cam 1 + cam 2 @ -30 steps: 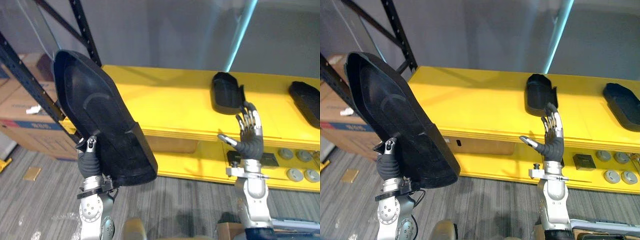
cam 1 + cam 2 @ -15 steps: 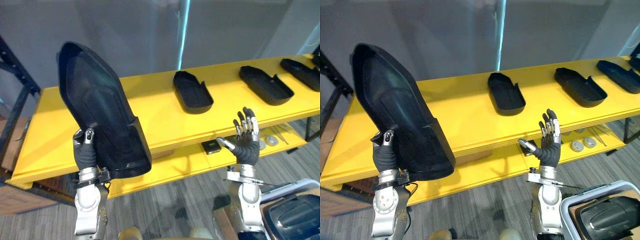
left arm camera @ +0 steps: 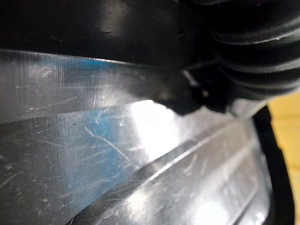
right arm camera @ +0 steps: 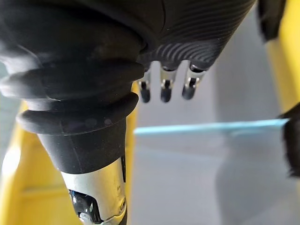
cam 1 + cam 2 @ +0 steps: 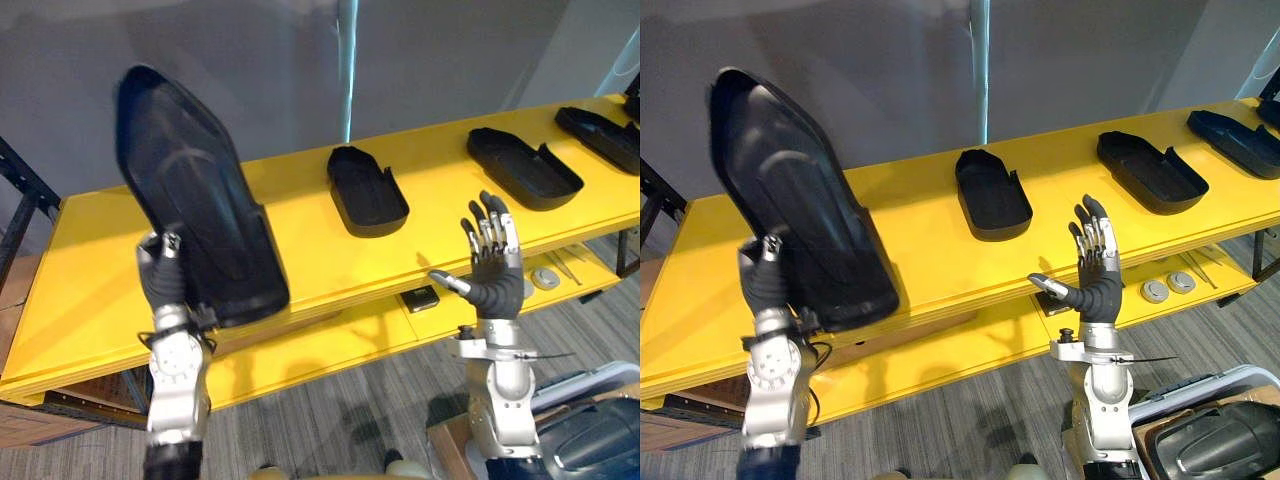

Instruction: Walk over and take plastic housings, then place them on the shelf

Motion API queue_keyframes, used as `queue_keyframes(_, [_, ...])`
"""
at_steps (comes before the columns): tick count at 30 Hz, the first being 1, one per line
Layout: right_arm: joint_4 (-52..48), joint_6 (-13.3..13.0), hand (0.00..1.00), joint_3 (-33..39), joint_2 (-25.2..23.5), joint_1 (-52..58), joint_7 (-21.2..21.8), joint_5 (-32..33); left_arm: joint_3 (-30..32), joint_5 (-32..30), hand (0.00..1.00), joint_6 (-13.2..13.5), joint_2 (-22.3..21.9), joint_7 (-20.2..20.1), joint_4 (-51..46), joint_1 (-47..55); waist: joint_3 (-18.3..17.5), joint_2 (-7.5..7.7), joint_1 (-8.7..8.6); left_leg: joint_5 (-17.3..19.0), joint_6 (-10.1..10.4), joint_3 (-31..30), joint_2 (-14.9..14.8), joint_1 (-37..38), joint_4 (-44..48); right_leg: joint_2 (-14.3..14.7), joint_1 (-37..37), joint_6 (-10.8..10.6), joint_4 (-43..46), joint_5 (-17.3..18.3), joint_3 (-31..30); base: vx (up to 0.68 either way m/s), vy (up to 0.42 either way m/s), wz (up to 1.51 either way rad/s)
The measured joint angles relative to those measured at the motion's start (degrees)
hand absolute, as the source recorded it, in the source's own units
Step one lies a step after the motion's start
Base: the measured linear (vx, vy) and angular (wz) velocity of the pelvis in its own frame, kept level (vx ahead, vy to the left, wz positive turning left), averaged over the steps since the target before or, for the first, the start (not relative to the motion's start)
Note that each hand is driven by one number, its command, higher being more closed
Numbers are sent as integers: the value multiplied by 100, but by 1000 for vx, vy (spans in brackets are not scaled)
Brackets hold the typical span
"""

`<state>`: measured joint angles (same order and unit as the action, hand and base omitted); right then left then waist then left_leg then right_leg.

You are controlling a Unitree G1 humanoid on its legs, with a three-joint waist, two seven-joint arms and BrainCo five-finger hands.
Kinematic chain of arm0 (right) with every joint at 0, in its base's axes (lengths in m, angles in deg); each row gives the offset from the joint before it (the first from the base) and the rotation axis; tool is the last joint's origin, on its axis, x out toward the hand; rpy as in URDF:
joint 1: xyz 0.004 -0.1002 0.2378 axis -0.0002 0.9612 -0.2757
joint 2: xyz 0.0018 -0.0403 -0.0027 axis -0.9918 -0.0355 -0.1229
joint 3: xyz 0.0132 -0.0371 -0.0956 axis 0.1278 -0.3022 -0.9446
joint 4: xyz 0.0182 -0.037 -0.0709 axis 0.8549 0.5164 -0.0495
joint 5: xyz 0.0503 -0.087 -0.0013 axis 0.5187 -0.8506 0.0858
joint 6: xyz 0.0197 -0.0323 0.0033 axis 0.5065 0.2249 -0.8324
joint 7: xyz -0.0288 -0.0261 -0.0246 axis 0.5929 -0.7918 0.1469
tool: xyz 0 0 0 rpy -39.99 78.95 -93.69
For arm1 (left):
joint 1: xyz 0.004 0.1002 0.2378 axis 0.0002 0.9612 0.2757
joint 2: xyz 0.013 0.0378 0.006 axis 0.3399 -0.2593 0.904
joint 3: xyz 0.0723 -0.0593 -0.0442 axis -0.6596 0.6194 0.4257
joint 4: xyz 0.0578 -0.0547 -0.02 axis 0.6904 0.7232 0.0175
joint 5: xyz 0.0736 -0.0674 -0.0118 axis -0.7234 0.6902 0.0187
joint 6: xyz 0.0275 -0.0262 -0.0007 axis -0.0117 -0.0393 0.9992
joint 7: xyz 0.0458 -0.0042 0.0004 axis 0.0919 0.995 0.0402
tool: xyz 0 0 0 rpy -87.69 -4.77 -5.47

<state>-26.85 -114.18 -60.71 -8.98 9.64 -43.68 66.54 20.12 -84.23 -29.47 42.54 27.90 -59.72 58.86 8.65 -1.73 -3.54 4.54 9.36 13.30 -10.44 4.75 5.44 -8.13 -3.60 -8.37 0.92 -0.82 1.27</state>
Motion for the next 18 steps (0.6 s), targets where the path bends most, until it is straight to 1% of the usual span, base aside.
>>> queue_keyframes(1, [-63,2,0,-55,62,-17,106,2,123,-2,100,-106,123,139,289,-141,0,0,-54,1,-5,12,27,18,-2,-22,-31,-8,-64,-38,-4,-44,34,-9])
queue_keyframes(2, [-82,13,0,-72,96,-18,159,7,139,0,100,-156,192,212,423,-214,0,0,-58,2,-8,29,32,21,-2,-27,-28,-14,-83,-49,-18,-40,20,-12])
queue_keyframes(5, [-179,211,0,-296,294,-49,419,128,169,8,100,-428,533,409,938,-488,8,-31,-58,-23,-42,162,50,10,-30,-35,42,-35,-214,-160,-137,-37,3,-20])
queue_keyframes(6, [-188,229,0,-337,325,-48,466,131,175,32,100,-482,592,414,1061,-550,9,-43,-67,-38,-63,164,65,11,-52,-43,42,-33,-236,-176,-139,-25,-2,-7])
queue_keyframes(7, [-190,243,0,-433,391,-50,511,139,188,182,100,-651,720,408,1331,-695,7,-69,-131,-72,-87,159,103,14,-110,-67,55,-40,-253,-190,-138,0,0,0])
queue_keyframes(9, [-194,256,0,-580,482,-68,545,244,266,256,100,-840,872,401,1806,-914,3,-128,-203,-74,-91,158,133,12,-112,-94,60,-47,-251,-193,-146,0,0,0])
queue_keyframes(11, [-263,297,0,-728,548,-116,614,266,263,612,100,-1141,1060,252,2282,-1232,19,-183,-231,-90,-114,158,148,-13,-124,-103,122,-49,-230,-194,-173,-19,7,-4])
queue_keyframes(12, [-278,298,0,-781,572,-152,618,287,257,671,100,-1195,1092,219,2378,-1308,24,-190,-239,-97,-125,158,153,-40,-133,-111,161,-50,-215,-193,-180,-33,-3,0])
queue_keyframes(13, [-308,311,0,-902,655,-264,634,362,230,690,100,-1330,1162,123,2620,-1477,45,-227,-272,-118,-140,156,169,-103,-137,-130,236,-57,-196,-197,-181,-32,-2,1])
queue_keyframes(14, [-335,337,0,-946,701,-327,657,399,226,775,100,-1395,1172,54,2772,-1564,58,-249,-293,-129,-145,156,183,-123,-145,-143,272,-60,-179,-199,-187,-38,4,4])
queue_keyframes(15, [-424,366,0,-1030,789,-448,709,484,184,1003,100,-1562,1174,-76,3059,-1701,83,-296,-343,-147,-165,155,213,-161,-150,-176,327,-65,-141,-199,-193,-32,16,-2])
queue_keyframes(16, [-517,410,0,-1083,843,-571,756,503,117,1214,100,-1741,1175,-235,3272,-1789,128,-347,-359,-154,-174,168,229,-178,-150,-184,382,-68,-100,-202,-254,-31,18,-6])
queue_keyframes(17, [-538,440,0,-1118,865,-631,765,511,70,1320,100,-1827,1175,-307,3384,-1821,146,-367,-367,-157,-179,168,234,-178,-150,-186,413,-69,-71,-201,-286,-26,11,-16])
queue_keyframes(18, [-540,485,0,-1203,900,-737,817,540,6,1499,100,-1977,1174,-468,3573,-1840,159,-387,-388,-168,-193,167,238,-187,-150,-188,474,-83,-12,-188,-329,-15,-3,-14])
